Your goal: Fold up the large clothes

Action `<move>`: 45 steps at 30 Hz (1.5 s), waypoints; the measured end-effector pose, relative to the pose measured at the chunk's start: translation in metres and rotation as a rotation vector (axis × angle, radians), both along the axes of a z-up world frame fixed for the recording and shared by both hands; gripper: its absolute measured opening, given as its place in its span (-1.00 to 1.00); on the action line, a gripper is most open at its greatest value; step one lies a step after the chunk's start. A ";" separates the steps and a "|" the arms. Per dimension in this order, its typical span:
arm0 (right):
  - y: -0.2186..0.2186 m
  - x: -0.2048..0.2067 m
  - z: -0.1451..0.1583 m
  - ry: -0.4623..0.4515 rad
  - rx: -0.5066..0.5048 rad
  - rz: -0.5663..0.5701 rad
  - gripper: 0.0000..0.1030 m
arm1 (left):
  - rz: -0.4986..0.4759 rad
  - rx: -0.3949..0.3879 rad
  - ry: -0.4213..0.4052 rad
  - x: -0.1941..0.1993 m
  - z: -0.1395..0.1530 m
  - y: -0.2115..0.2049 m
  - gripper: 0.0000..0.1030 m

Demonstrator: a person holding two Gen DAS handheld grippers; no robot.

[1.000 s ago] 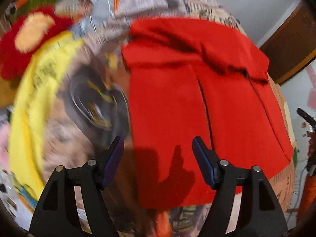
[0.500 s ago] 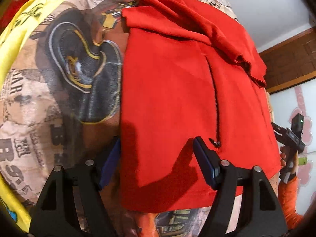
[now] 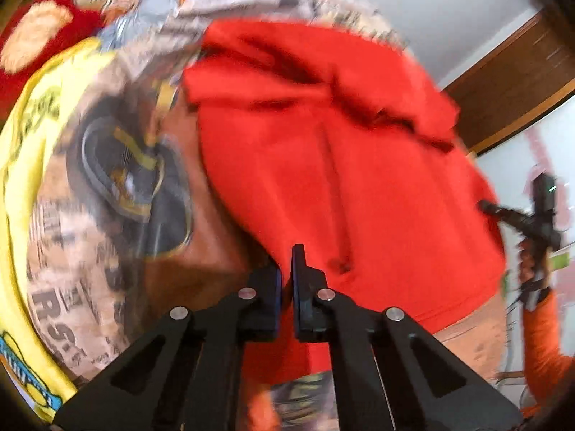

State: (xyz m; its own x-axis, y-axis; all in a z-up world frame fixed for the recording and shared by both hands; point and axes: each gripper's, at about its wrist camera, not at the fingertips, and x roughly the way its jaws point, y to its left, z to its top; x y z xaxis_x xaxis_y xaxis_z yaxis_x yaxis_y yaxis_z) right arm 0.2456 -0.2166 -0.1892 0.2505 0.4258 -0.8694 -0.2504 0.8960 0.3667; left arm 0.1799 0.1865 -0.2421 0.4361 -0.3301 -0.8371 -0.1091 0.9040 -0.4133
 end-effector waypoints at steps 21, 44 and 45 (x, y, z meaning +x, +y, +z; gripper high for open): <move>0.050 0.154 0.052 -0.198 0.092 -0.066 -0.78 | 0.219 0.055 -0.229 0.182 0.066 0.067 -0.94; 0.021 0.202 0.029 0.109 0.129 -0.122 -0.51 | 0.228 0.204 -0.036 0.235 0.010 0.075 -0.33; 0.022 0.197 0.037 0.091 0.109 -0.113 -0.43 | 0.233 0.209 -0.050 0.231 0.018 0.075 -0.26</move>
